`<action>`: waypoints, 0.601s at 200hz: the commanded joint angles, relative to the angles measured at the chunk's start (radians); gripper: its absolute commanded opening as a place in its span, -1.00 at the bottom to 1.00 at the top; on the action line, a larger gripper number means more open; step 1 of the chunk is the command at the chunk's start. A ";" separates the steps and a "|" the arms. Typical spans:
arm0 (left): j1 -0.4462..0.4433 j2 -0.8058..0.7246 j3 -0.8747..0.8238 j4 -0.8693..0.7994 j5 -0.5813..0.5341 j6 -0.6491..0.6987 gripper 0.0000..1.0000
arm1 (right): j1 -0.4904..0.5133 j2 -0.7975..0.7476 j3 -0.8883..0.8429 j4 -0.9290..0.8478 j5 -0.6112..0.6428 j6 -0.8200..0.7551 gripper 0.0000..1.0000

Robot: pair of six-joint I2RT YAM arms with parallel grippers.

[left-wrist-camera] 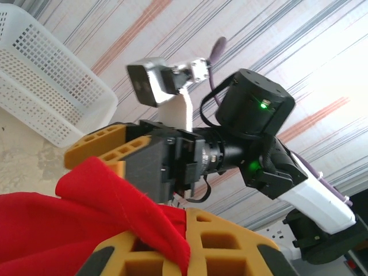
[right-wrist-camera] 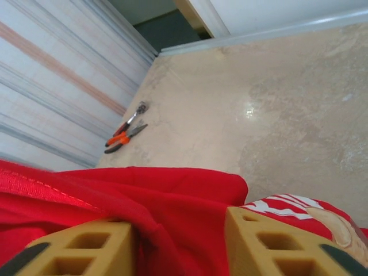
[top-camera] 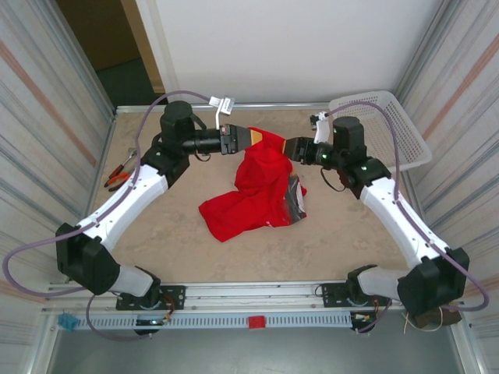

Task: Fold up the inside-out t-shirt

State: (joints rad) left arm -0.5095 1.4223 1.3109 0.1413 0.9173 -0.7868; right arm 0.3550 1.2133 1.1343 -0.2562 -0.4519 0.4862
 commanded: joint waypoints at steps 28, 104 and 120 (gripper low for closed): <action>0.014 0.009 0.071 0.079 -0.017 -0.117 -1.00 | 0.099 -0.146 0.049 -0.051 0.099 -0.052 0.29; 0.012 0.024 0.103 0.070 -0.036 -0.159 -1.00 | 0.300 -0.068 0.167 -0.065 0.172 -0.183 0.22; 0.011 0.024 0.108 0.073 -0.035 -0.166 -1.00 | 0.307 -0.044 0.168 -0.061 0.208 -0.191 0.31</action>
State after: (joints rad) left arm -0.5030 1.4441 1.3766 0.1764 0.8867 -0.9283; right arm 0.6487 1.1358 1.2743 -0.3012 -0.3016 0.3473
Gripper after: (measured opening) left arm 0.053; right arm 0.636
